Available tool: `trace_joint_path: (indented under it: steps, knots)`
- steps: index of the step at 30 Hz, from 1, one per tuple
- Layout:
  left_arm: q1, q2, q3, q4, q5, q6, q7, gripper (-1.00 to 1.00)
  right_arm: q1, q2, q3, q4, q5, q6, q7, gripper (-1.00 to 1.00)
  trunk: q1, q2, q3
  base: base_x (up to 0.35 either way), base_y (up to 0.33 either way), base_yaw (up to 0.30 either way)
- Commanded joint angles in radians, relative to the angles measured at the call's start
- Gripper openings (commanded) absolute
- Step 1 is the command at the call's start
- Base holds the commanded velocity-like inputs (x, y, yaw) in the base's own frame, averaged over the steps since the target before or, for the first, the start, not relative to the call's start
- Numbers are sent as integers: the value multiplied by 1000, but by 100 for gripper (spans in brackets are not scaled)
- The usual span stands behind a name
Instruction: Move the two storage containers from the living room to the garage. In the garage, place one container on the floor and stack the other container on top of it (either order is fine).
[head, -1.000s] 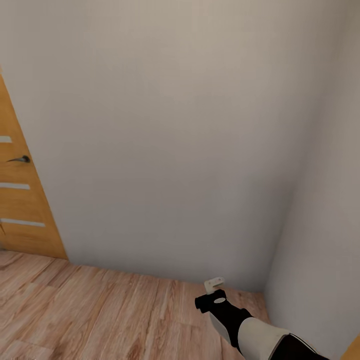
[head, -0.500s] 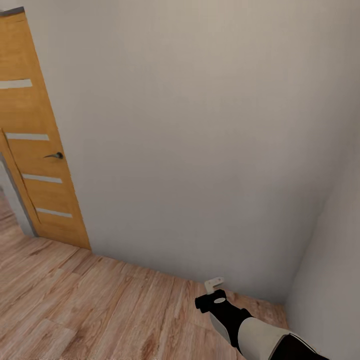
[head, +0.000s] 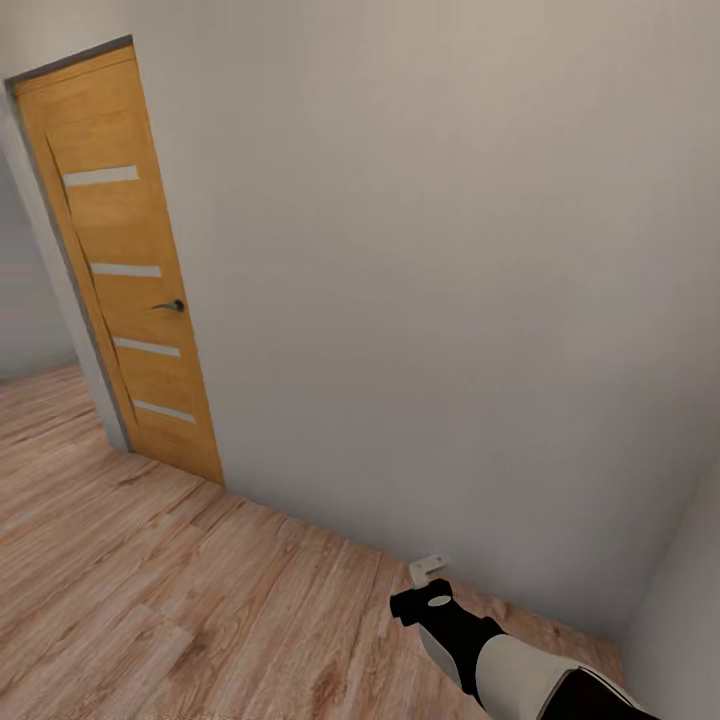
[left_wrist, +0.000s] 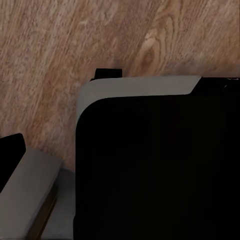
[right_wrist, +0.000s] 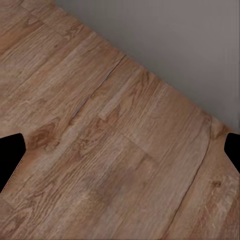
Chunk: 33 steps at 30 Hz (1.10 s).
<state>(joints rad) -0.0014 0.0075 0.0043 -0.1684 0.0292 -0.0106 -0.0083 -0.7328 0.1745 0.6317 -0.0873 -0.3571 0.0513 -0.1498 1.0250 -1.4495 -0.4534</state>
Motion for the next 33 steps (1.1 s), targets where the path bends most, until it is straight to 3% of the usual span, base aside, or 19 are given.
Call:
trace_joint_path:
  steps: [1, 11, 33]
  knots:
    - [0, 0, 0, 0, 3, -1, -1, 100, 0, 0, 8, -2, -7, 5, -5, 100, 0, -1, -1, 0, 0, 269]
    - [0, 2, 0, 0, 4, 0, -2, 100, 0, 0, 8, -2, -6, 5, -5, 100, 0, -1, -1, 64, 0, 244]
    - [0, 3, 2, 0, 5, 1, -2, 100, 0, 0, 8, -2, -6, 5, -8, 100, 0, -1, -1, 306, 0, 26]
